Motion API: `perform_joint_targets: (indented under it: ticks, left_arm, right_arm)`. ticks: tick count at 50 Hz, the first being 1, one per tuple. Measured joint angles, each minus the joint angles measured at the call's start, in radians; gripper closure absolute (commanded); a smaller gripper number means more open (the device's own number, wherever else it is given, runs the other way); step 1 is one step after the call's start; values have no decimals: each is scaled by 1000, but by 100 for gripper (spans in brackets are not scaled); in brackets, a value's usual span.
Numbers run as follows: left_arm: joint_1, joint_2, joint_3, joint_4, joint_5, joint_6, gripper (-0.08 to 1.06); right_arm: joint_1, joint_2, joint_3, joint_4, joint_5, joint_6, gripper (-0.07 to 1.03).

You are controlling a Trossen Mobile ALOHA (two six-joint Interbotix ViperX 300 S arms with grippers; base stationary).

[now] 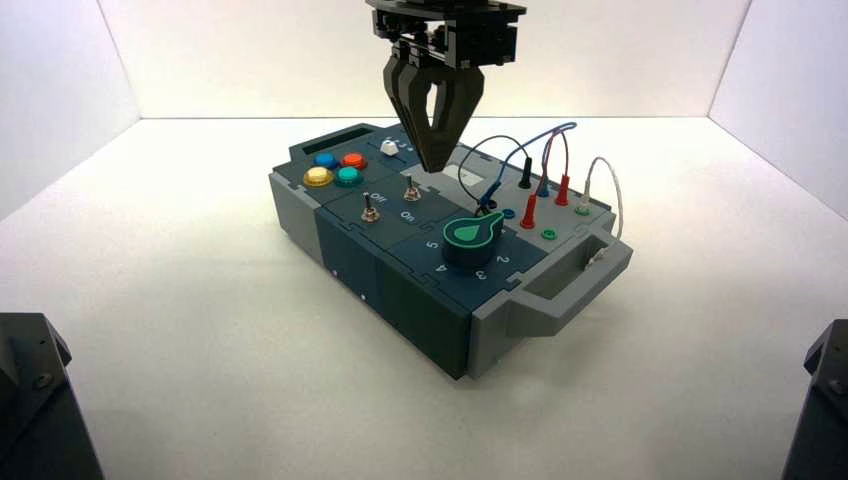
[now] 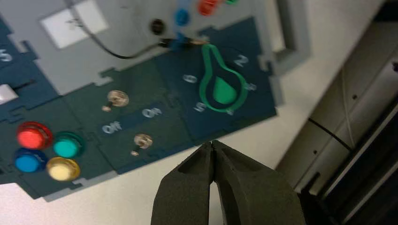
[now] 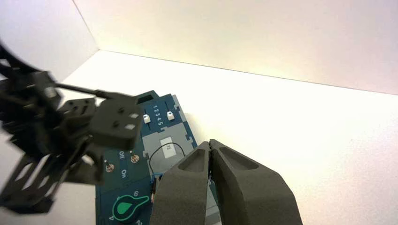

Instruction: Turn the knob to position 1.

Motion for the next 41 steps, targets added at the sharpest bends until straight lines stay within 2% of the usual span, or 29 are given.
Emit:
perform_joint_targets:
  ticks: [18,23,41]
  left_arm:
    - [-12,-55,37,0,2,-8,101]
    - [-12,-71,38,0,2,-20,101]
    - [-12,-80,40,11,-5,-18,101]
  right_arm:
    - [-23,25,0,0,3,-2,99]
    - [-23,25,0,2,3,0,99]
    - [-23,25,0,5,8,0,99]
